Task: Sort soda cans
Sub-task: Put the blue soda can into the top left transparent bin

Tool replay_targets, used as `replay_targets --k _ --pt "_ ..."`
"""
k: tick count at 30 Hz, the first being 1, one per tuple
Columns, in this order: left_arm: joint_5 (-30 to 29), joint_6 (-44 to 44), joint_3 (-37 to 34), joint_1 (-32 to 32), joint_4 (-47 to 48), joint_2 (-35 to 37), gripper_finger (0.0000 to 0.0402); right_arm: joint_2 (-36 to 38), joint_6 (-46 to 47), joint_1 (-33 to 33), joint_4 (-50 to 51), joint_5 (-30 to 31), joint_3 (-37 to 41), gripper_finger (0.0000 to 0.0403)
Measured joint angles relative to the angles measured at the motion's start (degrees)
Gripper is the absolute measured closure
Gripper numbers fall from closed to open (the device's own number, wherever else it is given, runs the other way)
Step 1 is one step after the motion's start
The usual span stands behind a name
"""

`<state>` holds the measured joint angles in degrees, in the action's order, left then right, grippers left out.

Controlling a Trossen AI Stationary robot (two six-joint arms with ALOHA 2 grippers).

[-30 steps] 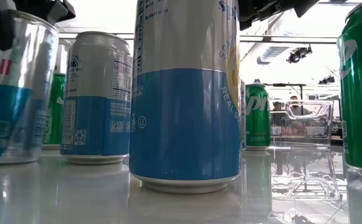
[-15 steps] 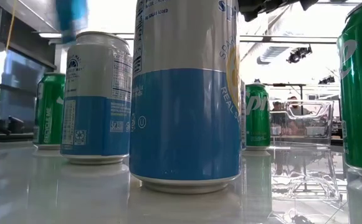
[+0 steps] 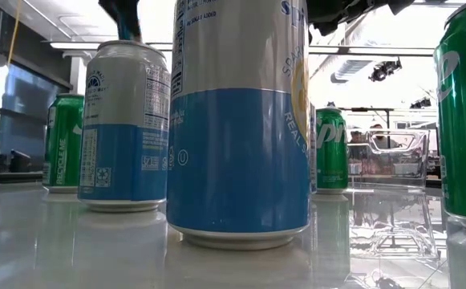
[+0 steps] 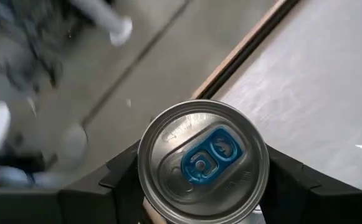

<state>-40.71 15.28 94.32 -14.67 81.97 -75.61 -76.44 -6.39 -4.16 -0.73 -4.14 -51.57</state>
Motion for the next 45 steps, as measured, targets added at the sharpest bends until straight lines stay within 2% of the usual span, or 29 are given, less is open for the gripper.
replay_targets --k 3,7,10,13,17,23,39,45 --pt "7.96 -6.16 -0.01 -12.47 -4.04 -0.47 0.0175 0.0 0.04 0.0 0.61 0.0 0.0 0.0114" --pt "18.13 -11.66 -1.17 -24.54 -10.57 -1.98 0.0175 0.0 0.07 0.0 1.77 -0.02 0.0 0.0114" --pt "22.68 -12.86 -3.87 -31.0 -12.37 -3.44 0.0175 0.0 0.07 -0.02 3.55 -0.09 -0.02 0.0114" --pt "23.93 -14.5 -7.61 -35.62 -12.57 -5.08 0.0175 0.0 0.36 -0.02 5.96 -0.15 -0.02 0.0114" --pt "24.31 -17.21 -12.31 -38.68 -13.36 -6.45 0.0169 0.0 1.52 -0.02 7.28 0.49 -0.02 0.0114" --pt "29.2 -18.97 -17.08 -40.87 -15.61 -6.97 0.0168 0.0 1.54 -0.02 6.71 3.15 -0.02 0.0114" --pt "32.15 -19.69 -26.27 -40.99 -19.31 -6.95 0.0165 -0.02 2.15 -0.01 6.23 4.02 -0.04 0.0114" --pt "32.79 -20.32 -28.32 -40.99 -20.84 -6.88 0.0147 -0.02 2.99 -0.02 6.19 4.0 -0.07 0.0114"
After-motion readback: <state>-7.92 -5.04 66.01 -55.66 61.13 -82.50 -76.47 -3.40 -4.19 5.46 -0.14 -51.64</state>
